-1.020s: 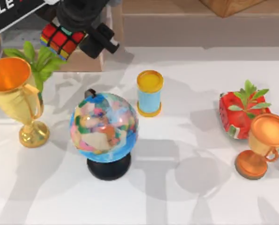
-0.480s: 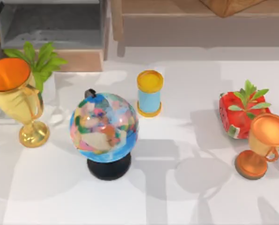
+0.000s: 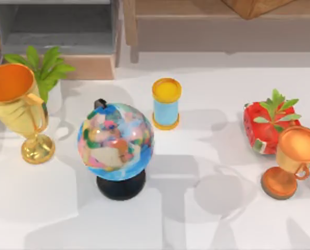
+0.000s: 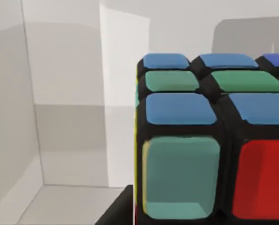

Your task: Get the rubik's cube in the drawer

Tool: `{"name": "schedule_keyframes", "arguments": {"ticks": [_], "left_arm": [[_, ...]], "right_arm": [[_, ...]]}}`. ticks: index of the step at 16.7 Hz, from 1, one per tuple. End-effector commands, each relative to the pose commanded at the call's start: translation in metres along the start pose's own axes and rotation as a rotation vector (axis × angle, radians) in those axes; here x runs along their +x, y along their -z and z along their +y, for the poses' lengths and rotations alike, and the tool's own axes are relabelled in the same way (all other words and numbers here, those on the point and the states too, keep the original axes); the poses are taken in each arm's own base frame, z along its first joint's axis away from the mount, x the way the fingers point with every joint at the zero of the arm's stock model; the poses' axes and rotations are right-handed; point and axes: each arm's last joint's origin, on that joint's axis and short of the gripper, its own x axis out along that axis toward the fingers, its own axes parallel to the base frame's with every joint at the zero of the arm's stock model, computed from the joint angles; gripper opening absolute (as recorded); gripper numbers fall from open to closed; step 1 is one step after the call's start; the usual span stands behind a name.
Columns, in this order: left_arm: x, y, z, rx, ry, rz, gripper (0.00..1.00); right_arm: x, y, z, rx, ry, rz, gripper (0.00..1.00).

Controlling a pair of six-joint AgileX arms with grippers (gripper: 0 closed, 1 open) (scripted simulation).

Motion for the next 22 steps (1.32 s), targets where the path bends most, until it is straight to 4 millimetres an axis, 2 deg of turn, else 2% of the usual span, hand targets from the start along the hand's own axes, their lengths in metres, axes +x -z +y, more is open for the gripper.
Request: {"name": "schedule_keyframes", "arguments": {"ticks": [3,4,10,22], "left_arm": [[0.035,0.0,0.015,-0.018,0.074,0.051,0.0],[0.041,0.001,0.016,-0.019,0.087,0.062,0.0],[0.044,0.001,0.017,-0.02,0.094,0.069,0.0],[0.044,0.001,0.017,-0.02,0.094,0.069,0.9]], "right_arm": [[0.0,0.0,0.0,0.0,0.0,0.0,1.0],[0.0,0.0,0.0,0.0,0.0,0.0,1.0],[0.0,0.0,0.0,0.0,0.0,0.0,1.0],[0.0,0.0,0.0,0.0,0.0,0.0,1.0]]}}
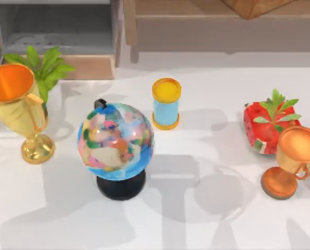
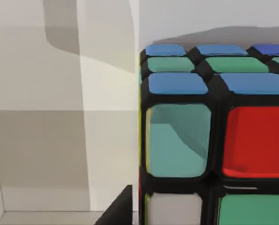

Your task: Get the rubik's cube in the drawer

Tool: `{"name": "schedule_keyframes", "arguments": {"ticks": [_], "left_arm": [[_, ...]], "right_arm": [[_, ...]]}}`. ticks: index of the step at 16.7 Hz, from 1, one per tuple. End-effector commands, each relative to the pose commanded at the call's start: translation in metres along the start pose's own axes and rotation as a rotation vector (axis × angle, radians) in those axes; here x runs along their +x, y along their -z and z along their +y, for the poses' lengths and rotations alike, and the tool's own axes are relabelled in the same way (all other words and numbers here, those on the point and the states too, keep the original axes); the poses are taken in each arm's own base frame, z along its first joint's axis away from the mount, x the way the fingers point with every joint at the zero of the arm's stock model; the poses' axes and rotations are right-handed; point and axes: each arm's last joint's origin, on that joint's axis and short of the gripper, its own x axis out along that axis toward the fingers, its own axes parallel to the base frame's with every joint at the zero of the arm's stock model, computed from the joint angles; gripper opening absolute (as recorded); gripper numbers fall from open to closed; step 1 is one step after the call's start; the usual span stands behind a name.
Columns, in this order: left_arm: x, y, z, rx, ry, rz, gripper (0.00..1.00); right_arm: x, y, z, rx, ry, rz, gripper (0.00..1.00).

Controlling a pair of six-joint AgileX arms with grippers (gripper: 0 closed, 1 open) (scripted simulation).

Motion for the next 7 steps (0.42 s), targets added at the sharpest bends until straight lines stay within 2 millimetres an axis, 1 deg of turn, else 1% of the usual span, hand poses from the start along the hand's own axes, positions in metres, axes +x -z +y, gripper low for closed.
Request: {"name": "schedule_keyframes", "arguments": {"ticks": [1,2,7], "left_arm": [[0.0,0.0,0.0,0.0,0.0,0.0,0.98],[0.0,0.0,0.0,0.0,0.0,0.0,1.0],[0.0,0.0,0.0,0.0,0.0,0.0,1.0]], "right_arm": [[0.0,0.0,0.0,0.0,0.0,0.0,1.0],[0.0,0.0,0.0,0.0,0.0,0.0,1.0],[0.0,0.0,0.0,0.0,0.0,0.0,1.0]]}}
